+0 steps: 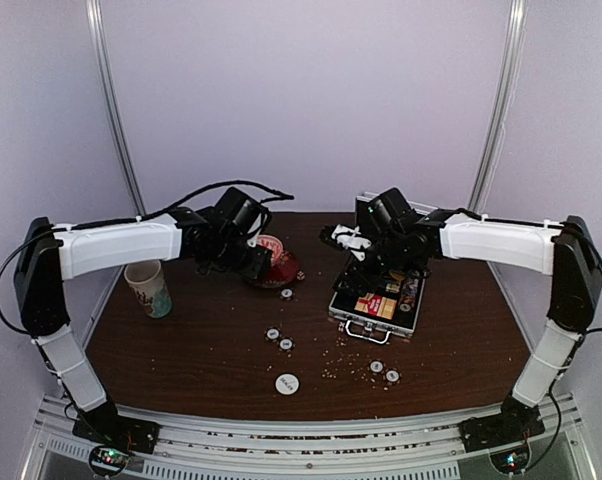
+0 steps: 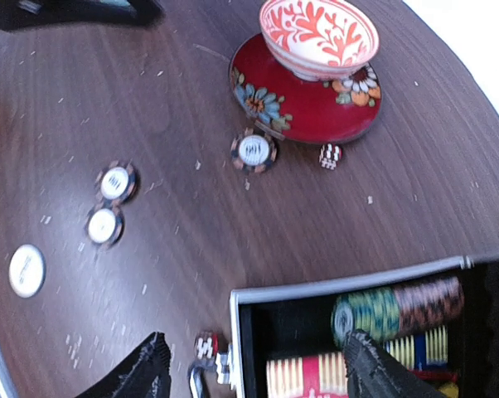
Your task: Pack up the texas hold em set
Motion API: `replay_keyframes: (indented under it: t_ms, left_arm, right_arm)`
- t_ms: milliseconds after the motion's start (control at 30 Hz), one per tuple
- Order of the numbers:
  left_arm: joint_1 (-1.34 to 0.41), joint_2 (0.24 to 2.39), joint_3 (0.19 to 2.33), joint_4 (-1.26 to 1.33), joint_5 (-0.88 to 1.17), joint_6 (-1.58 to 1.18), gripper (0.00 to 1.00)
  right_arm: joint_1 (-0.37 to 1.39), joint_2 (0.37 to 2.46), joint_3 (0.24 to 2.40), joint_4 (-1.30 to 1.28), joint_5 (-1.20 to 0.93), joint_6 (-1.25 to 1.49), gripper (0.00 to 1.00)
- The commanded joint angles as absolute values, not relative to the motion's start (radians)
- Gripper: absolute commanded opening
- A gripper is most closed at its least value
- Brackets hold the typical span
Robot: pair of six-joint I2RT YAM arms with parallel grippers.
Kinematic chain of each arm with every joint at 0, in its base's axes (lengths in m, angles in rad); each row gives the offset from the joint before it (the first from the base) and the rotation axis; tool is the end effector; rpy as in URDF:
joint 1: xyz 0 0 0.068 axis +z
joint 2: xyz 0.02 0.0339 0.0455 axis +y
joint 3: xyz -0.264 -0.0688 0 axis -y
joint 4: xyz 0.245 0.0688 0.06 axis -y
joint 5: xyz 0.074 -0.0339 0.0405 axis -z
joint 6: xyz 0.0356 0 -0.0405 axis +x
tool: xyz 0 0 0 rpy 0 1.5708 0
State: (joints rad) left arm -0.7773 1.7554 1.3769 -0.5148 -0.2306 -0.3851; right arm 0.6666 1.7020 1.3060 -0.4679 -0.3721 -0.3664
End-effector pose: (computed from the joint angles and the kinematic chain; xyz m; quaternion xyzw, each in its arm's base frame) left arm 0.2811 -0.2652 0.2536 0.1451 0.9264 -0.0905 0.3355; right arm 0.2854 0.2410 0.2546 -0.5110 0.7701 0.2225 0.3104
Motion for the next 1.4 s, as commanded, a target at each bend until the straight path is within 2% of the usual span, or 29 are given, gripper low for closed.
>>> replay_keyframes:
  t_ms: [0,200,400,867,1167,1367]
  left_arm:
    - [-0.747,1.623,1.31,-0.481,-0.3,-0.437,0.56]
    - [-0.725,1.497,1.24,-0.483,-0.334,-0.452,0.58]
    - [-0.719,1.442,1.206,-0.483,-0.338,-0.451,0.59]
    - [-0.713,1.443,1.184,-0.471,-0.324,-0.428,0.59]
    - [-0.706,1.449,1.177,-0.465,-0.321,-0.416,0.59]
    - [-0.705,1.447,1.168,-0.46,-0.319,-0.412,0.59]
  right_arm:
    - [0.701,1.86,1.423,-0.344,-0.293,-0.274,0.72]
    - [0.709,2.109,1.612,-0.338,-0.295,-0.259,0.72]
    - [0.709,2.266,1.745,-0.322,-0.282,-0.239,0.73]
    - [0.704,2.444,1.93,-0.34,-0.257,-0.218,0.72]
    - [0.678,2.486,1.971,-0.344,-0.317,-0.216,0.62]
    - [0.668,2.49,1.964,-0.355,-0.344,-0.262,0.47]
